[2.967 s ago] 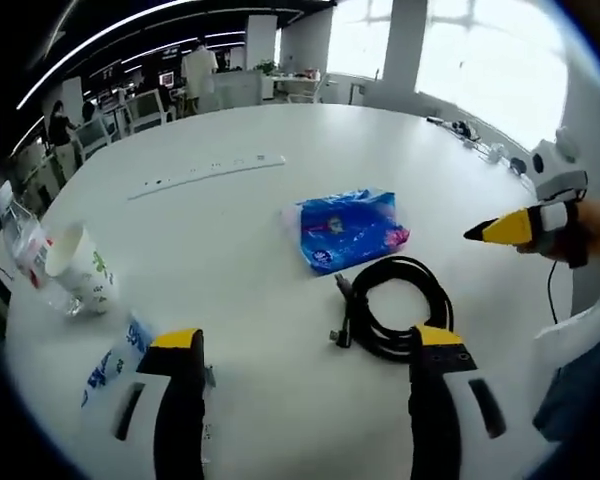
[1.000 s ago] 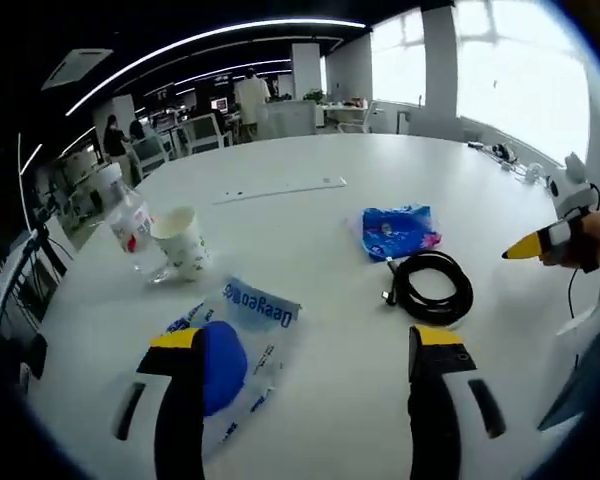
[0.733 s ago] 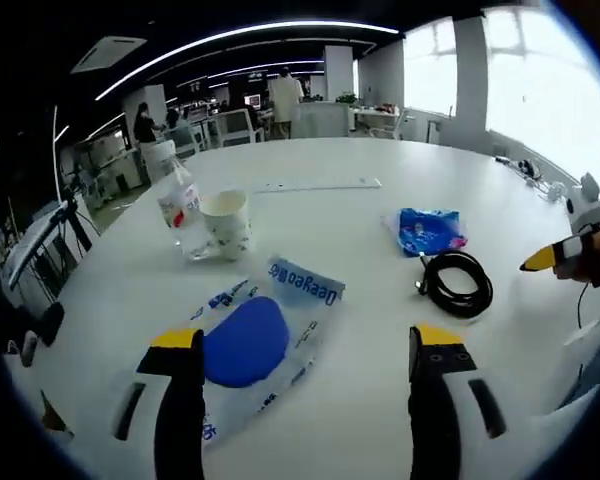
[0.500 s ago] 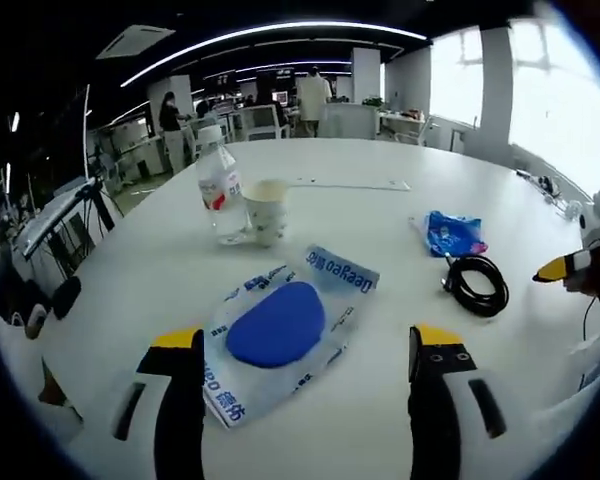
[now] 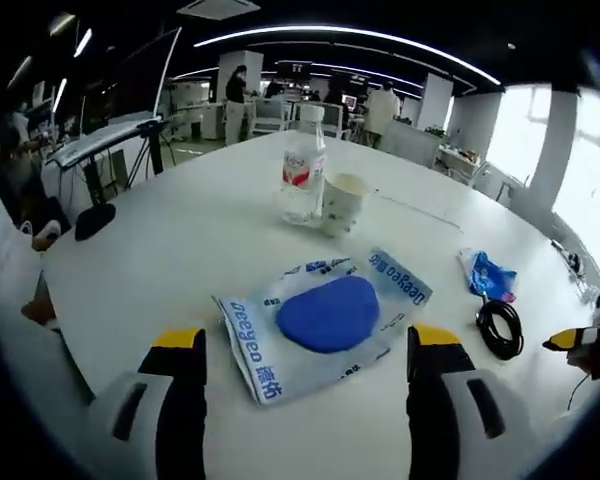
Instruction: Arrange the tabletop items into an orderly group along one side of the table until the central work area is clear of visible clutter.
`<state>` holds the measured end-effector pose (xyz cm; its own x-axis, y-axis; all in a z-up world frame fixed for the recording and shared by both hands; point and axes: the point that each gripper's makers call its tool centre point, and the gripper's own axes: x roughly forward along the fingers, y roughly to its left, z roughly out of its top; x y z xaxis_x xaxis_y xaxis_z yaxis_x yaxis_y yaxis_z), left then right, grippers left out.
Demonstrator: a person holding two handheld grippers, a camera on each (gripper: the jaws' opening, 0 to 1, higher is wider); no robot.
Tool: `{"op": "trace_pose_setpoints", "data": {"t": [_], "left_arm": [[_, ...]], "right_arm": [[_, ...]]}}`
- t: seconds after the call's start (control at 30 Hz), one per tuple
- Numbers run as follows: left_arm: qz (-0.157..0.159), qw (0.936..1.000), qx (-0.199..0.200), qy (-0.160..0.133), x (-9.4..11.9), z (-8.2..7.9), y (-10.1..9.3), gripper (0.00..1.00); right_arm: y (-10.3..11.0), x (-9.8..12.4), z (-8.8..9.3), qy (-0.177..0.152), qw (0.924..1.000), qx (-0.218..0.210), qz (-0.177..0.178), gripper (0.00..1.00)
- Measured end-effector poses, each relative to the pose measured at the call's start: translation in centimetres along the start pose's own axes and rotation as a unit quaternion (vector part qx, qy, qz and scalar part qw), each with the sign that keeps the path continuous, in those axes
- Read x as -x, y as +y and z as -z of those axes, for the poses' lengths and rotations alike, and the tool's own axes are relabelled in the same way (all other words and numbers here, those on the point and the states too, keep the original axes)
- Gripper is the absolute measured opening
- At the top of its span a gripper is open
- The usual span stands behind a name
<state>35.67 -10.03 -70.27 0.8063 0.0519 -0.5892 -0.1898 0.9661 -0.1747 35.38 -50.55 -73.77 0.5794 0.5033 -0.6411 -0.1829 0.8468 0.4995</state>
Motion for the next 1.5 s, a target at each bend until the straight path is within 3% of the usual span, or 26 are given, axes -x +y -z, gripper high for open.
{"op": "trace_pose_setpoints", "data": {"t": [0.33, 0.5, 0.7, 0.9, 0.93, 0.97, 1.0, 1.1, 1.3, 1.4, 1.5], "left_arm": [[-0.018, 0.9981, 0.057, 0.01, -1.1, 0.6, 1.8, 0.81], [-0.018, 0.9954, 0.092, 0.017, -1.5, 1.1, 2.3, 0.75], [-0.016, 0.9913, 0.127, 0.03, -1.9, 2.0, 2.9, 0.56], [-0.028, 0.9835, 0.172, 0.048, -2.4, 3.4, 4.0, 0.48], [-0.029, 0.9833, 0.173, 0.049, -2.4, 3.4, 4.1, 0.46], [-0.034, 0.987, 0.154, 0.031, -2.5, 2.9, 4.6, 0.43], [-0.029, 0.9836, 0.171, 0.05, -2.0, 3.5, 3.6, 0.41], [-0.017, 0.9837, 0.171, 0.051, -2.3, 3.5, 3.4, 0.34], [-0.022, 0.9841, 0.169, 0.051, -2.2, 3.7, 2.8, 0.21], [-0.021, 0.9862, 0.151, 0.064, -2.3, 4.2, 2.8, 0.08], [-0.013, 0.9856, 0.157, 0.062, -1.9, 4.1, 2.4, 0.05]], "right_arm": [[0.4, -0.3, 0.2, 0.008, 0.9999, 0.007, -0.002, 0.64], [0.3, -0.3, 0.3, 0.01, 0.9999, 0.008, -0.001, 0.63], [0.3, -0.3, 0.4, 0.012, 0.9999, 0.006, -0.001, 0.62], [0.2, -0.2, 0.3, 0.011, 0.9999, 0.007, 0.0, 0.6], [0.2, -0.2, 0.3, 0.012, 0.9999, 0.007, 0.0, 0.6], [0.2, -0.2, 0.4, 0.012, 0.9999, 0.008, 0.0, 0.6], [0.2, -0.2, 0.4, 0.014, 0.9999, 0.008, 0.0, 0.59], [0.3, -0.4, 0.6, 0.017, 0.9998, 0.009, -0.001, 0.59], [0.9, -0.8, 0.6, 0.021, 0.9996, 0.017, -0.007, 0.57], [1.4, -1.0, 0.3, 0.022, 0.9992, 0.031, -0.012, 0.55], [1.7, -1.1, -0.1, 0.017, 0.9987, 0.048, -0.01, 0.53]]}}
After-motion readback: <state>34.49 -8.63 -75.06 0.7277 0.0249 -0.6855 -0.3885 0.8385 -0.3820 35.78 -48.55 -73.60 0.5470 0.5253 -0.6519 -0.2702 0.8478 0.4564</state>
